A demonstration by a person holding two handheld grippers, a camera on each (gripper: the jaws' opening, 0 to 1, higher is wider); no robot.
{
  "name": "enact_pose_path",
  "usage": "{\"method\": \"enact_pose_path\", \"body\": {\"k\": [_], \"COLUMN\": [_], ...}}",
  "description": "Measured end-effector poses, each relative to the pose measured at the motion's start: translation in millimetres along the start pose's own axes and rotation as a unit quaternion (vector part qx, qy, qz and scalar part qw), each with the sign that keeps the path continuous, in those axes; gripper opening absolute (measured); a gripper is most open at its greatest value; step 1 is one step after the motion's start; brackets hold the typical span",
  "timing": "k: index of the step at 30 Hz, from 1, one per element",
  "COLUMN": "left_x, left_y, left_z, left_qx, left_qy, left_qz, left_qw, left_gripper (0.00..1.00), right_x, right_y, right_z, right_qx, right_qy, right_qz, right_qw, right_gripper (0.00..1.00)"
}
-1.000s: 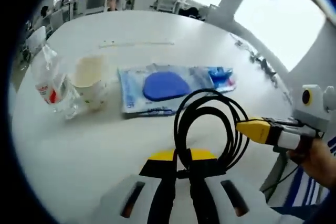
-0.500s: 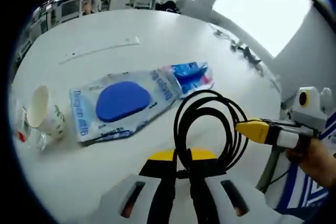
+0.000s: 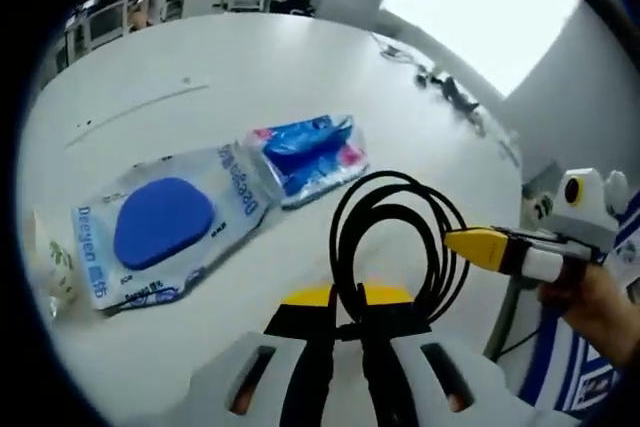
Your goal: Arrange the tabletop items into an orderly group along one side of the table until the central work area is clear of visible clutter.
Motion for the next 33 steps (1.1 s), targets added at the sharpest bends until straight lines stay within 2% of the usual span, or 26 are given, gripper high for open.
{"method": "enact_pose_path", "body": {"k": [8,17,33], "left_x": [27,45,61], "left_y": [-1.1,-2.7,-2.1], "left_z": [-5.6,-8.1,-0.7], "left_qx": [-0.007,-0.017,-0.04], "left_qy": [0.0,0.003,-0.006], "left_qz": [0.016,0.027,0.037], "left_qw": [0.9999,0.9995,0.9985], "left_gripper": [0.07,0.08,0.08], "right_x": [7,20,46], "right_y": [-5.0,-11.7,-14.2], "right_z": [-23,-44,-62], "right_qx": [0.001,-0.002,-0.026], "right_qy": [0.008,0.01,0.006], "right_qz": [0.003,0.011,0.044], "right_qw": [1.0,0.9999,0.9987], "right_gripper": [0.0,0.0,0.0]}}
Point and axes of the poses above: the point that each gripper's makers call its tool centre point, and the gripper's own axes: x roughly forward along the fingers, z roughly to its left, y roughly out of its underside, the point moved 9 cm from there along -x, roughly backward along the fingers, and after that the axes turned 12 degrees about y, right-handed, at the moved point
